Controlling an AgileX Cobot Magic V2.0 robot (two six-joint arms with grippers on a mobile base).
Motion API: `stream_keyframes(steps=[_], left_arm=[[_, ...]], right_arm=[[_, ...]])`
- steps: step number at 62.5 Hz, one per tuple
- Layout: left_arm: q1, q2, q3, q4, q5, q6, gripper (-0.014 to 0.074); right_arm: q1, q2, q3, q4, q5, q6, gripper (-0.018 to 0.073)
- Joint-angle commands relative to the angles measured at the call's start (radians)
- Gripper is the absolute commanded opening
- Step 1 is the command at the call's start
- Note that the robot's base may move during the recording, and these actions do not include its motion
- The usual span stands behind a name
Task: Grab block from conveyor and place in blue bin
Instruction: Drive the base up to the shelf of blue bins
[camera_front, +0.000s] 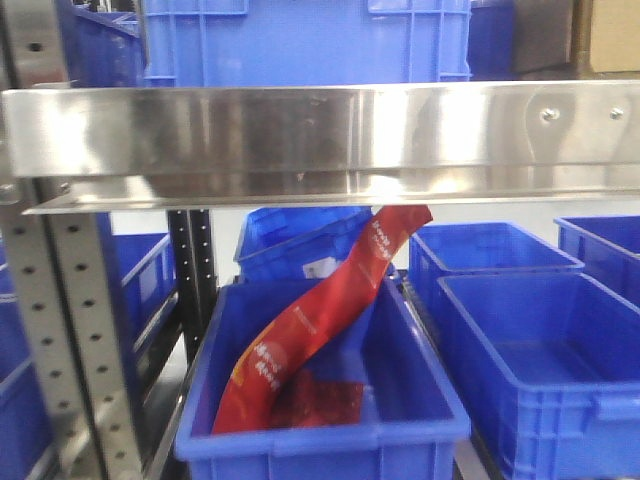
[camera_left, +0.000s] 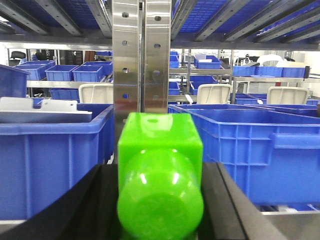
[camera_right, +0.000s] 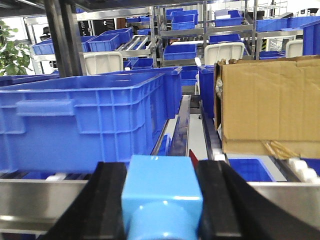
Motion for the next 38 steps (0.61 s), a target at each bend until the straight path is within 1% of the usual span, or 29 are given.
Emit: stream_keyframes(steps=[1, 38], left_arm=[[-0.005, -0.004, -0.007, -0.006, -0.019, -0.002, -0.0111], [-0.005, -0.004, -0.007, -0.006, -0.019, -0.002, -0.0111]], right_arm=[[0.001, -0.003, -0.011, -0.004, -0.024, -0.004, -0.0155], [0.001, -0.003, -0.011, -0.004, -0.024, -0.004, -0.0155]])
